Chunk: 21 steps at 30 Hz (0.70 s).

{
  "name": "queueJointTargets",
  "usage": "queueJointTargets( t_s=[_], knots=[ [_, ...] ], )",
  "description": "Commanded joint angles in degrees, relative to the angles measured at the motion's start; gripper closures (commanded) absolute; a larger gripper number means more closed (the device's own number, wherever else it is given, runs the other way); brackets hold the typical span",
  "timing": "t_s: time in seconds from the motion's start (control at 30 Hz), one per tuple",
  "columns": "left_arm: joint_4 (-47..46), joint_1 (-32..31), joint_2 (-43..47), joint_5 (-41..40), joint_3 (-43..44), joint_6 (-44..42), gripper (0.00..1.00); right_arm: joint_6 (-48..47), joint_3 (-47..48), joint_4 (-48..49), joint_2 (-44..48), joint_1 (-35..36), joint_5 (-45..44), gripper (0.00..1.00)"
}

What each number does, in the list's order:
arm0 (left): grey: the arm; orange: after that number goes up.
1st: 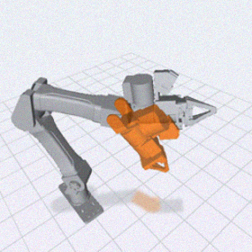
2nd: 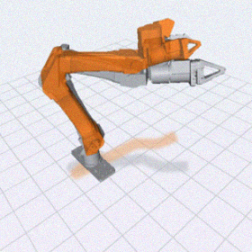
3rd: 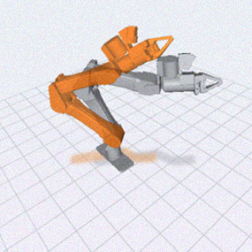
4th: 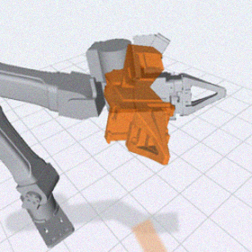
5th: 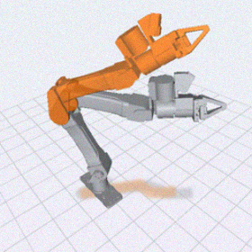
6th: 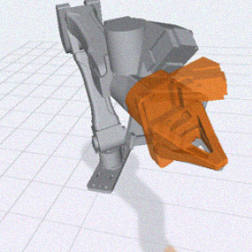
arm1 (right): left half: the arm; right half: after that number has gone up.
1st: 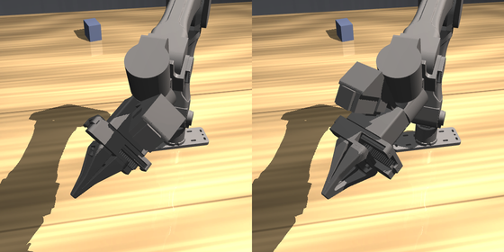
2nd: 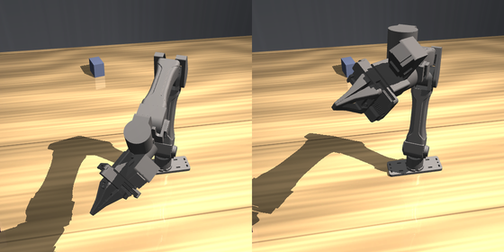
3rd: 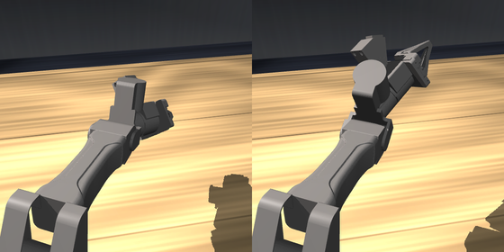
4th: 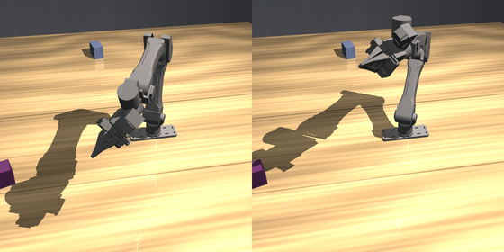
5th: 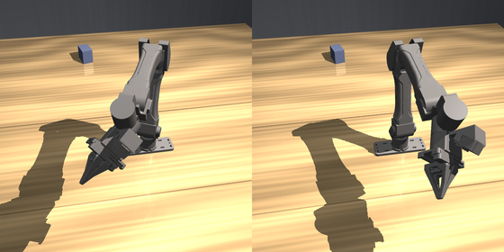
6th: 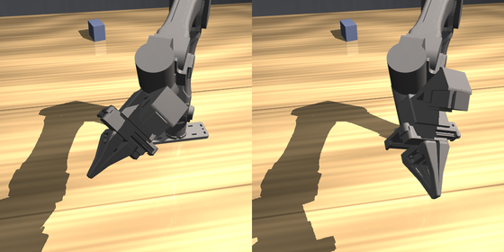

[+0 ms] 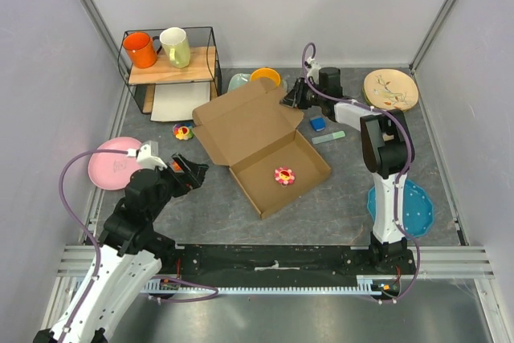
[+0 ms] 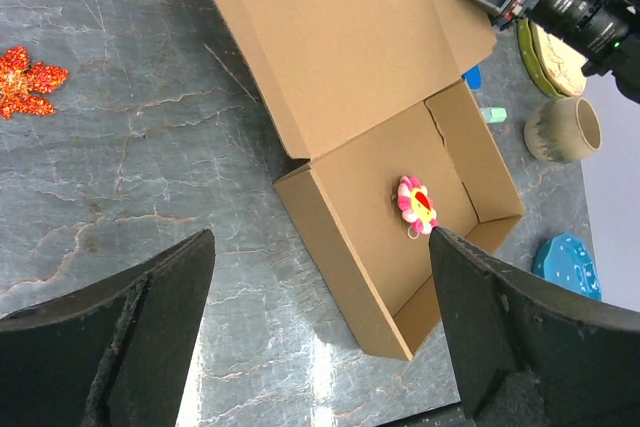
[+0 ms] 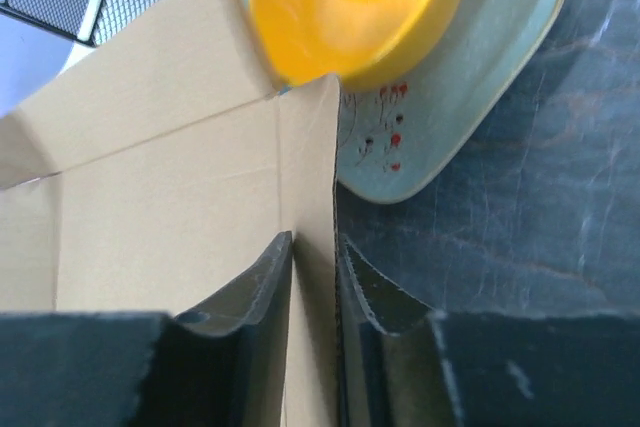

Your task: Fold the paper box

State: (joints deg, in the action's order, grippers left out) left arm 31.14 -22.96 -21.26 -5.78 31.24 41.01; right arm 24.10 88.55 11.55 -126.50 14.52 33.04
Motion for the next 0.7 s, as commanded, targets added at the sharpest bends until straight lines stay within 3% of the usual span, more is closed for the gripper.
queueJointTargets(
  t_s=[0.0,0.17,0.37,0.67],
  knots=[
    [-4.6,0.0,-1.6,0.9,0.0,-1.5,0.06,0.0,-4.0,3.2,5.7,0.8,1.5,0.75],
    [-7.2,0.0,-4.3,0.8,0.7,-1.3,0.06,-0.5,-14.1,6.5,14.6,1.6,-6.9,0.87],
    [-10.6,0.0,-8.8,-1.4,2.9,-3.0,0.06,-3.4,-25.6,6.6,32.6,5.2,-19.9,1.0],
    [-21.4,0.3,-18.6,-1.2,0.7,-9.9,0.04,-3.2,-45.5,6.4,54.1,9.1,-29.2,1.0]
  ],
)
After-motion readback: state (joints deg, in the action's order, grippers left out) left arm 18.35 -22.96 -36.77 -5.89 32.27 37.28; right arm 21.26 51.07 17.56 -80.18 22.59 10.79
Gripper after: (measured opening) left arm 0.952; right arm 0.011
